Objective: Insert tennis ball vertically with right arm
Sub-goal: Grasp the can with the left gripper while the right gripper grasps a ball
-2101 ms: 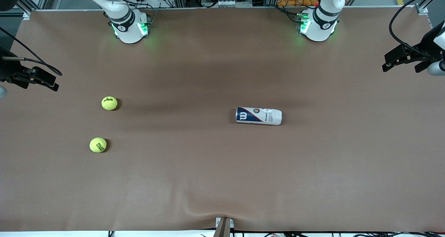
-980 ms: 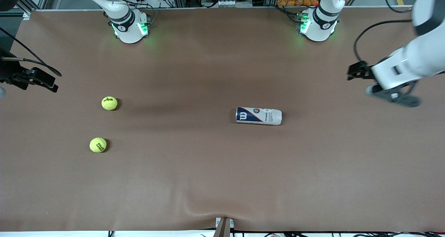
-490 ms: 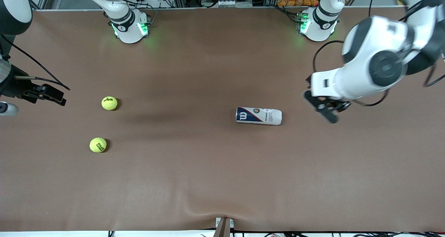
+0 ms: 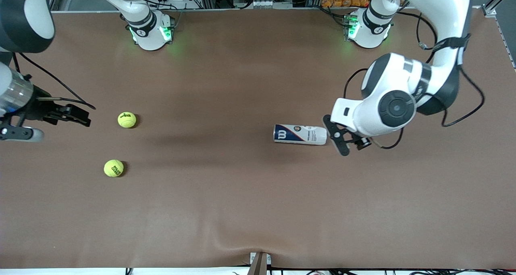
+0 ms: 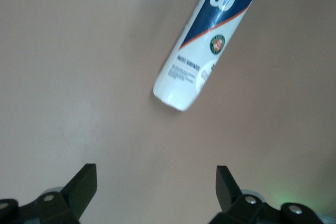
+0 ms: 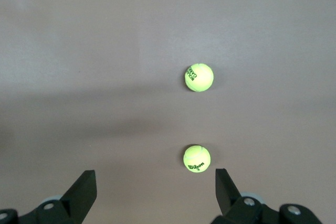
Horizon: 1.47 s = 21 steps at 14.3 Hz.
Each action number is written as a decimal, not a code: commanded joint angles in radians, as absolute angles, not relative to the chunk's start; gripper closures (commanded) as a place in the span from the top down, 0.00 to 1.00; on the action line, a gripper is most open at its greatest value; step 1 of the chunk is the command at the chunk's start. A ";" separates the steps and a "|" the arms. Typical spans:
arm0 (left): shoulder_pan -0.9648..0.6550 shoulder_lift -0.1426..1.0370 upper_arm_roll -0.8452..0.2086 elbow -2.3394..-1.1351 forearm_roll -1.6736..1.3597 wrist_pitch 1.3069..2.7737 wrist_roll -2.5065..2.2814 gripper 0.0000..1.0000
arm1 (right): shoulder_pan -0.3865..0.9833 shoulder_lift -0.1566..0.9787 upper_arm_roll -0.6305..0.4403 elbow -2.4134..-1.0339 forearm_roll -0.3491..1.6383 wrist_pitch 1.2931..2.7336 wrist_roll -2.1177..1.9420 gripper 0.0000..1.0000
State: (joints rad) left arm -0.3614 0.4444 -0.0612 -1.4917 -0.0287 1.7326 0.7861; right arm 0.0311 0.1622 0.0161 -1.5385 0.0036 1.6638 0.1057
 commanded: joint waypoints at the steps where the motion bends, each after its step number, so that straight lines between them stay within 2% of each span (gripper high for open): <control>1: -0.383 0.492 -0.055 -1.467 0.009 1.781 0.888 1.00 | 0.064 0.215 0.011 -1.513 -0.015 1.678 0.115 1.00; 5: -0.436 0.555 -0.058 -1.491 0.025 1.905 1.052 1.00 | 0.083 0.265 0.011 -1.505 -0.095 1.752 0.115 1.00; 8: -0.454 0.555 -0.069 -1.575 0.026 2.008 1.057 1.00 | 0.129 0.299 0.011 -1.505 -0.211 1.764 0.109 1.00; 12: -0.459 0.551 -0.069 -1.649 0.026 2.065 1.058 1.00 | 0.117 0.317 0.011 -1.543 -0.229 1.752 0.115 1.00; 14: -0.465 0.545 -0.069 -1.705 0.061 2.120 1.058 1.00 | 0.107 0.315 0.011 -1.613 -0.191 1.746 0.114 1.00; 17: -0.469 0.537 -0.075 -1.807 0.066 2.290 1.058 1.00 | 0.062 0.311 0.011 -1.725 -0.141 1.759 0.106 1.00; 21: -0.471 0.540 -0.110 -1.818 0.064 2.316 1.058 1.00 | 0.025 0.304 0.011 -1.845 -0.140 1.793 0.106 1.00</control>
State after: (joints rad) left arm -0.4662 0.5737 -0.0875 -1.7778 0.0529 2.2924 1.0493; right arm 0.0447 0.3287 0.0025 -1.7737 -0.1590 1.7680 0.1086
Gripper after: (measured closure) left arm 0.000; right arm 0.000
